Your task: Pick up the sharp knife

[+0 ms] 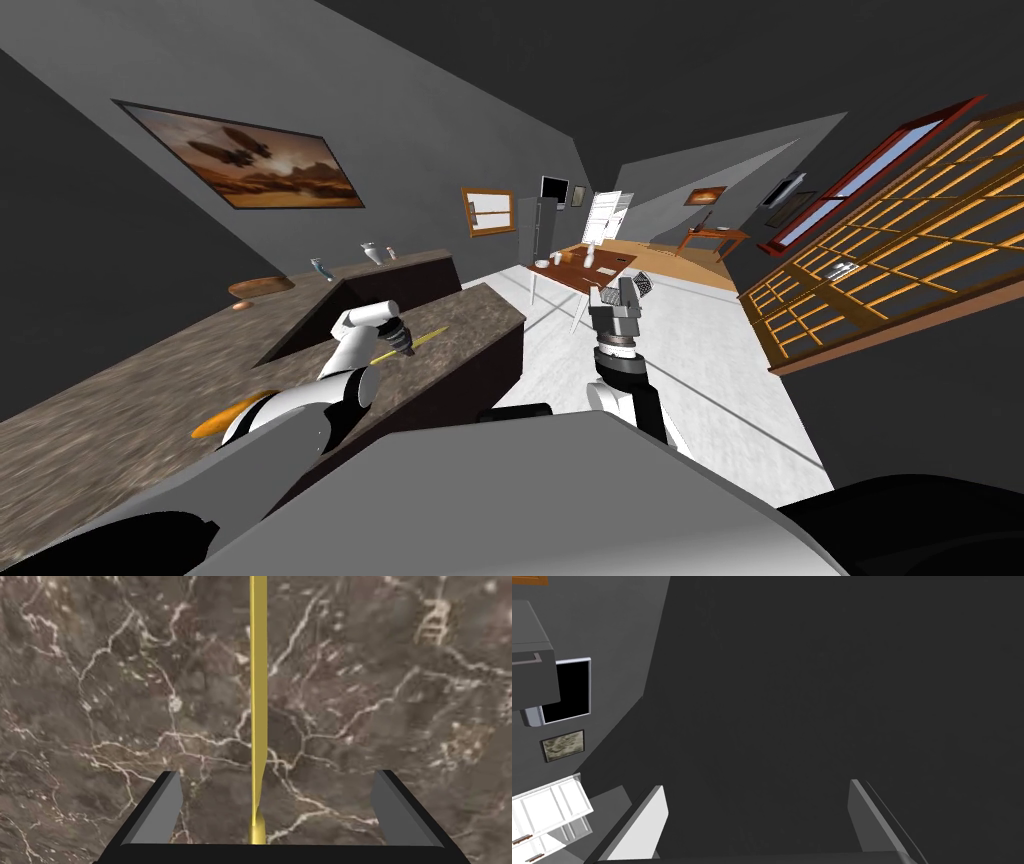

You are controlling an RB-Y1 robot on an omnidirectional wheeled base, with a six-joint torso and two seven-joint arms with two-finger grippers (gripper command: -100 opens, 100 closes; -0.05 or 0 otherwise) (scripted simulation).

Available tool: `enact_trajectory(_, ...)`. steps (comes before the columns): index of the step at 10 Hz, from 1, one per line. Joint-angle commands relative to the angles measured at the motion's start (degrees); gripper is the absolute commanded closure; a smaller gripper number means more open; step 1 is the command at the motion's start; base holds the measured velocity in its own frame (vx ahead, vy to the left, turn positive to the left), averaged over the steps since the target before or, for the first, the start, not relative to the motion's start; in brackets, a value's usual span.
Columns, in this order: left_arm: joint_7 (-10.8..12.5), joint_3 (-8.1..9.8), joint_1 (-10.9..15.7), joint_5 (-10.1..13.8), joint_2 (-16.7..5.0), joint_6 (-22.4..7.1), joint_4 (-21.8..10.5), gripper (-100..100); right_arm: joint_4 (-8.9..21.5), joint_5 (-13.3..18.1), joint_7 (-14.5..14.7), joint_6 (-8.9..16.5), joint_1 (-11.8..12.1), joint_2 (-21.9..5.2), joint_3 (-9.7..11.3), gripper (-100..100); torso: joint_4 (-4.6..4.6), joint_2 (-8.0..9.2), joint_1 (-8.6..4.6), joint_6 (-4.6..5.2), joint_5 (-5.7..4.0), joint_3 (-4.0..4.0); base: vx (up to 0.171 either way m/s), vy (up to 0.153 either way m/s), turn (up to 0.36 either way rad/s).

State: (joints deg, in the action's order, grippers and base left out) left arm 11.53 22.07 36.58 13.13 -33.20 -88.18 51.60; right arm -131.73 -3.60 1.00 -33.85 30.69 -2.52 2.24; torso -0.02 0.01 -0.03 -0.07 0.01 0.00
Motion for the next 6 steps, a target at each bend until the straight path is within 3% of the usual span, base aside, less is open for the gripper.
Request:
enact_trajectory(1,0.0,0.00,0.0,0.0,0.0,0.0,0.0,-100,0.0,0.0,0.0,0.0,0.0,0.0,0.0,0,0.00,0.00,0.00,0.00,0.00,0.00,0.000,0.000,0.000)
enact_trajectory(2,0.0,-0.01,0.0,0.0,0.0,0.3,-0.1,100,0.0,0.0,0.0,0.0,0.0,0.0,0.0,0,0.01,0.01,0.00,0.00,-0.01,0.01,0.000,0.000,0.000)
enact_trajectory(6,-0.4,-0.11,0.1,0.1,0.1,0.2,0.0,100,0.0,0.0,0.0,0.0,0.0,0.0,0.0,0,-0.07,-0.05,-0.05,-0.16,0.05,-0.06,-0.001,0.000,-0.006)
